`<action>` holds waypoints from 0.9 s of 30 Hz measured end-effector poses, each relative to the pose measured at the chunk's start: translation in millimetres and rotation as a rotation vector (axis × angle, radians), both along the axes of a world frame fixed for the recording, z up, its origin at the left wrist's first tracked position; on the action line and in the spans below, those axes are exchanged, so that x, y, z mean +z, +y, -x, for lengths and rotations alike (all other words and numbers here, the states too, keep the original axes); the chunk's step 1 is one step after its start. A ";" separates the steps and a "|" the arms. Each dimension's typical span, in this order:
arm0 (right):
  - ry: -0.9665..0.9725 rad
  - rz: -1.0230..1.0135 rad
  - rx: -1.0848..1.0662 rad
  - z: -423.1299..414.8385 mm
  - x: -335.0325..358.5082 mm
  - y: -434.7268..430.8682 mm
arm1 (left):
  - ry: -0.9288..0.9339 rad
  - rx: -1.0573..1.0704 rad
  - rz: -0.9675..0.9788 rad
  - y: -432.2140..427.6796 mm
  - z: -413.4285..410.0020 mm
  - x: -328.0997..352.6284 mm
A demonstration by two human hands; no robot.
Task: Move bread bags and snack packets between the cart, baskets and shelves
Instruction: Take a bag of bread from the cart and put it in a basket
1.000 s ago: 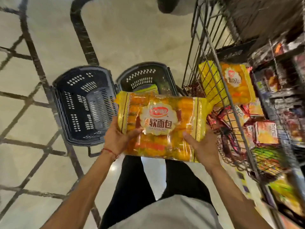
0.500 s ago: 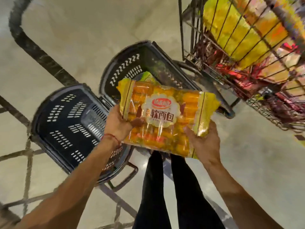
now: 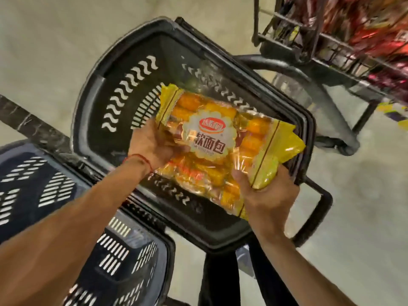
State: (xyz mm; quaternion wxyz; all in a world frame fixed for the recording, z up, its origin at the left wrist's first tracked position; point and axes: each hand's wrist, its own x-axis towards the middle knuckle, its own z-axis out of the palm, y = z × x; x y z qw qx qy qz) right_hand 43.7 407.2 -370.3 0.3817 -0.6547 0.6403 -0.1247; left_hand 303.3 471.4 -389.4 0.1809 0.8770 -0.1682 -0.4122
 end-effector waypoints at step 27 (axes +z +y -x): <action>-0.028 -0.531 -0.197 -49.4 -174.4 -8.1 | -0.145 -0.265 -0.214 -13.8 -27.2 -141.3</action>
